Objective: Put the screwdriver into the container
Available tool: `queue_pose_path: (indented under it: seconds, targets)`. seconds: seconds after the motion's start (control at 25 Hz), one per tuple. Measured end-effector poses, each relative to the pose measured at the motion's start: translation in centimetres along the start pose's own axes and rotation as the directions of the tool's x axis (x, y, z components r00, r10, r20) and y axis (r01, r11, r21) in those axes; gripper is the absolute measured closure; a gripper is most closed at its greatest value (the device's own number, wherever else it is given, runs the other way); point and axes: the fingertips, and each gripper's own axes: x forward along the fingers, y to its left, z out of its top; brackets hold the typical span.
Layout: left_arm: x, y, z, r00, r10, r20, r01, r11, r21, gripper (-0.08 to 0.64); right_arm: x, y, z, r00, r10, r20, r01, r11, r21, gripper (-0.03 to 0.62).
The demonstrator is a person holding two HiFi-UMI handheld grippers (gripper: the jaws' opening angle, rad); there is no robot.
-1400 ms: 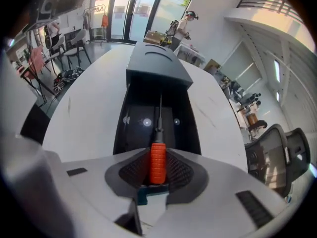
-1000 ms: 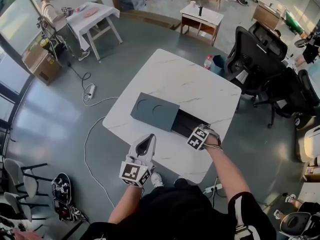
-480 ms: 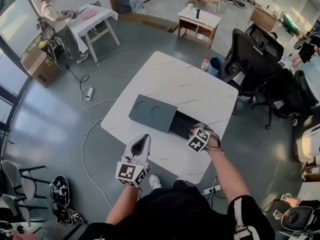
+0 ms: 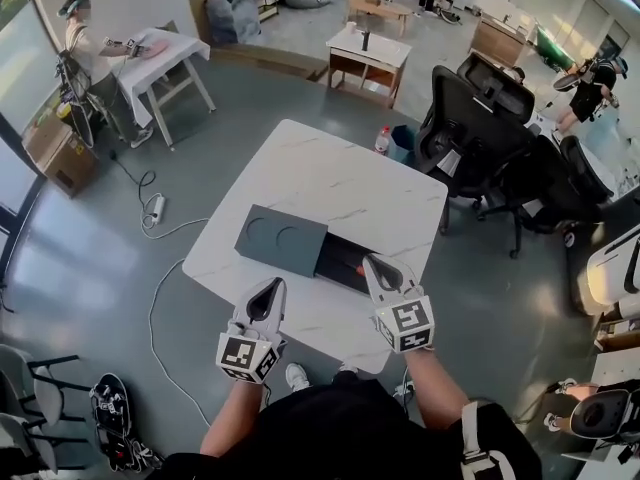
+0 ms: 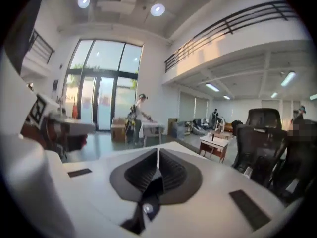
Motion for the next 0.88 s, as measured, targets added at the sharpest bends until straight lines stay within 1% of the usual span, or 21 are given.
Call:
queue_pose_path:
  seconds: [0.04, 0.08, 0.12, 0.2, 0.32, 0.44, 0.52, 0.6, 0.76, 0.88]
  targets:
    - [0.0, 0.2, 0.2, 1.0, 0.005, 0.005, -0.005, 1.0, 0.003, 0.549, -1.2, -0.1, 1.4, 0.997, -0.017, 0.069, 0.012, 0.998, 0.063, 0.577]
    - [0.0, 0.4, 0.5, 1.0, 0.01, 0.009, -0.01, 1.0, 0.008, 0.549, -2.2, -0.2, 2.5, 0.991, -0.042, 0.125, 0.028, 0.994, 0.108, 0.581]
    - [0.1, 0.7, 0.7, 1.0, 0.014, 0.012, -0.014, 1.0, 0.015, 0.549, -3.0, -0.4, 3.3, 0.984, -0.068, 0.165, 0.046, 0.99, 0.134, 0.581]
    - [0.2, 1.0, 1.4, 1.0, 0.012, 0.023, -0.013, 0.999, 0.036, 0.549, -4.1, -0.4, 4.6, 0.971, -0.107, 0.212, 0.076, 0.986, 0.149, 0.584]
    - [0.2, 1.2, 2.7, 0.999, 0.007, 0.045, -0.009, 0.999, 0.051, 0.549, -4.8, 0.0, 5.8, 0.96, -0.127, 0.251, 0.096, 0.987, 0.13, 0.586]
    - [-0.1, 1.7, 3.7, 0.998, 0.026, 0.062, -0.029, 0.998, 0.048, 0.549, -5.5, 0.2, 7.0, 0.943, -0.161, 0.291, 0.132, 0.984, 0.117, 0.586]
    - [0.0, 1.6, 4.1, 0.997, 0.026, 0.068, -0.03, 0.998, 0.05, 0.549, -5.7, 0.7, 7.8, 0.934, -0.17, 0.315, 0.149, 0.985, 0.09, 0.586]
    - [0.3, 1.0, 4.4, 0.997, 0.01, 0.078, -0.014, 0.999, 0.051, 0.549, -5.7, 1.3, 8.2, 0.93, -0.164, 0.328, 0.148, 0.986, 0.076, 0.586]
    - [0.6, -0.5, 4.9, 0.996, -0.028, 0.089, 0.022, 0.997, 0.069, 0.549, -5.6, 1.7, 8.4, 0.929, -0.15, 0.337, 0.127, 0.988, 0.089, 0.586]
    - [0.7, -1.0, 5.1, 0.995, -0.044, 0.089, 0.037, 0.996, 0.083, 0.549, -5.6, 1.7, 8.5, 0.928, -0.144, 0.343, 0.118, 0.988, 0.096, 0.586]
